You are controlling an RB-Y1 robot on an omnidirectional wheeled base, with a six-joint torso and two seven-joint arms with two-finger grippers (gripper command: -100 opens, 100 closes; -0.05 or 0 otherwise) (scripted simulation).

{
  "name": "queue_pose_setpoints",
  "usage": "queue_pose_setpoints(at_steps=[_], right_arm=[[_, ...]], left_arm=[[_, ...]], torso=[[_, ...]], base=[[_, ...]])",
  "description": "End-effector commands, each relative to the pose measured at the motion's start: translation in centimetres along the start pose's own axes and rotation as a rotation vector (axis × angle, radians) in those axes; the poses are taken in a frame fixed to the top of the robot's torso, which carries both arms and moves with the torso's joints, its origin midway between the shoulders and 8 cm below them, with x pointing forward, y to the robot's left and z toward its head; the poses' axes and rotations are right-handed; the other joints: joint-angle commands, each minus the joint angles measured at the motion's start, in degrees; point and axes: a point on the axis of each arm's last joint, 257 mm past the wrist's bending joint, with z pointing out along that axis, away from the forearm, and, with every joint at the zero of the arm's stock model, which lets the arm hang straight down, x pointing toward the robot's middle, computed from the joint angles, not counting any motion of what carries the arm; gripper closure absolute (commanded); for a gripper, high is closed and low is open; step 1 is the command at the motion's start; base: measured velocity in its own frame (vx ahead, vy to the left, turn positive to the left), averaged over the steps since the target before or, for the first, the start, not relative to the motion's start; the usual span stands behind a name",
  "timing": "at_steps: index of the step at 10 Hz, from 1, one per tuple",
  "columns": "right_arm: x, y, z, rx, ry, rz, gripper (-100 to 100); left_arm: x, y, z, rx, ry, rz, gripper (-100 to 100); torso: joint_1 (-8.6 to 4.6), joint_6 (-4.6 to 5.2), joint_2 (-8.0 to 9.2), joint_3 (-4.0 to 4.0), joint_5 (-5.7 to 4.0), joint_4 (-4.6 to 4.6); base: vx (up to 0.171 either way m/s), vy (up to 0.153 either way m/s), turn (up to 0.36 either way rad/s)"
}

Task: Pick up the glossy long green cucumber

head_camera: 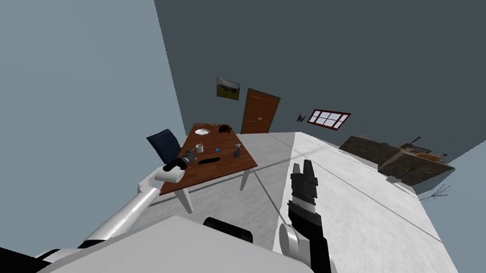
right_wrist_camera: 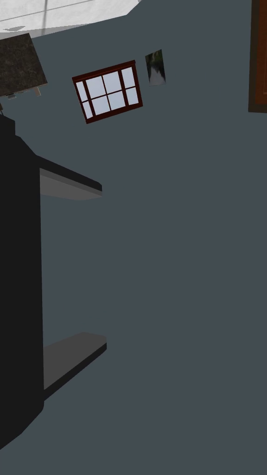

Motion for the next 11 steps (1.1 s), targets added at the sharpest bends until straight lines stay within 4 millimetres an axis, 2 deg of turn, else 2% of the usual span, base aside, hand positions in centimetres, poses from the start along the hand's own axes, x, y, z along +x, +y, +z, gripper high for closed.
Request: queue_pose_setpoints(at_steps=[1,2,6,11], right_arm=[[0.0,0.0,0.0,0.000,0.000,0.000,0],[0.0,0.0,0.0,0.000,0.000,0.000,0],[0.0,0.0,0.0,0.000,0.000,0.000,0],[0.0,0.0,0.0,0.000,0.000,0.000,0]], left_arm=[[-0.5,0.9,0.3,-0.043,-0.023,-0.006,-100],[-1.4,1.7,1.1,-0.077,-0.048,-0.015,-100],[-3.2,4.2,2.2,-0.191,-0.113,-0.031,-100],[-5.4,7.8,2.7,-0.322,-0.191,-0.045,-100]], torso=[[0.00,0.00,0.00,0.00,0.00,0.00],[0.01,-0.03,0.00,0.00,0.00,0.00],[0.02,-0.04,-0.04,-0.02,0.00,-0.01],[0.02,-0.01,-0.10,-0.05,0.00,-0.02]], base=[[0.016,-0.010,-0.053],[0.023,-0.013,-0.108],[0.027,-0.009,-0.095],[0.036,-0.002,-0.075]])
